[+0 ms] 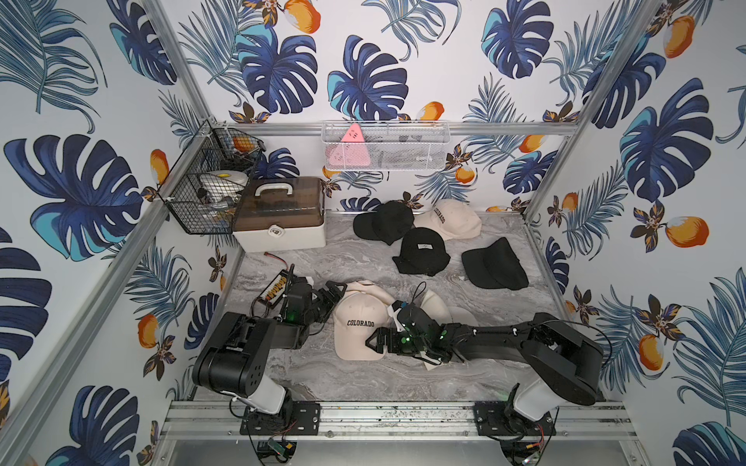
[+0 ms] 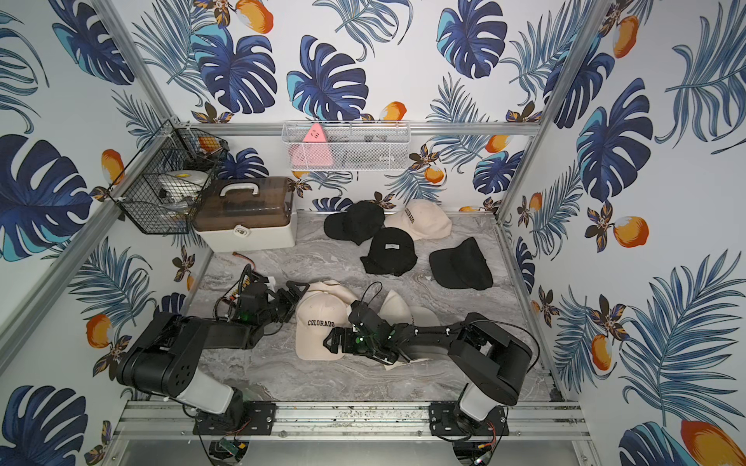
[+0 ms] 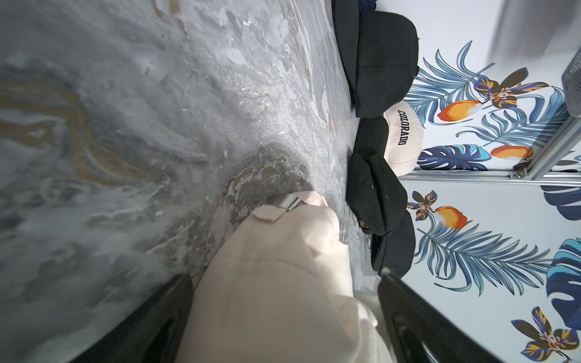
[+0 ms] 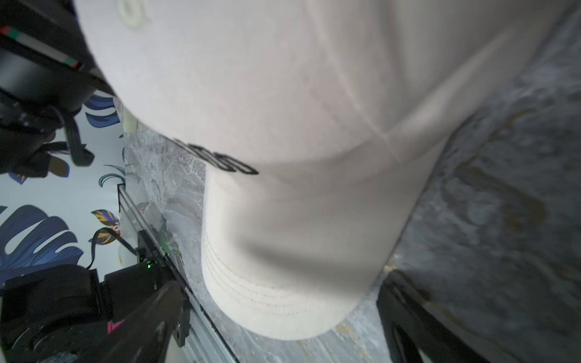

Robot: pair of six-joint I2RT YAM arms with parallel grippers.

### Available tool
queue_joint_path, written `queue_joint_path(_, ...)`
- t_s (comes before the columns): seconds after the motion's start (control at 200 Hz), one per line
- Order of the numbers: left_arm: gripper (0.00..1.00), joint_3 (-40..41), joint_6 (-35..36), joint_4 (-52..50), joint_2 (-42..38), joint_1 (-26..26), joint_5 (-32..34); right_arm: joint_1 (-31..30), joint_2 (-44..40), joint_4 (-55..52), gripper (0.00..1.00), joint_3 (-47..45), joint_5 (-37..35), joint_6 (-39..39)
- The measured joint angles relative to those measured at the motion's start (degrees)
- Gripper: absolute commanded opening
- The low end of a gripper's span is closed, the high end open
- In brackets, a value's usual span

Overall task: Stack the baseball caps by color
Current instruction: Adjust the baseball cap at the center of the board.

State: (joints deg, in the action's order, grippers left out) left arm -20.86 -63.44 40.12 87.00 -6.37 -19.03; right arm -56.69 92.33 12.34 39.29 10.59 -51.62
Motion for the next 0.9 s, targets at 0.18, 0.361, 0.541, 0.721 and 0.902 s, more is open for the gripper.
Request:
queue_joint_path(0.18, 0.99, -0.1, 3.0, -11.3, -9.5, -0.1, 6.1, 0.0, -1.3, -6.4, 1.00, 2.3, -3.5, 1.2)
queue_joint_path(0.361, 0.99, -2.1, 6.4, -23.5, -19.4, -0.9, 12.1, 0.0, -6.0, -12.8, 1.00, 5.6, -5.8, 3.9)
queue_joint_path(0.541, 0.99, -8.9, 7.9, -36.7, -29.4, -6.1, 17.1, 0.3, -13.6, -19.8, 1.00, 10.0, -8.7, 8.1)
queue_joint_path(0.721, 0.99, -14.2, 7.5, -43.3, -33.1, -16.2, 18.0, 7.1, -17.6, -26.1, 1.00, 16.5, -9.0, 14.1)
queue_joint_path(0.902, 0.95, -15.1, 4.9, -41.7, -29.6, -27.5, 14.4, 24.4, -18.1, -29.3, 1.00, 19.3, -0.4, 18.1)
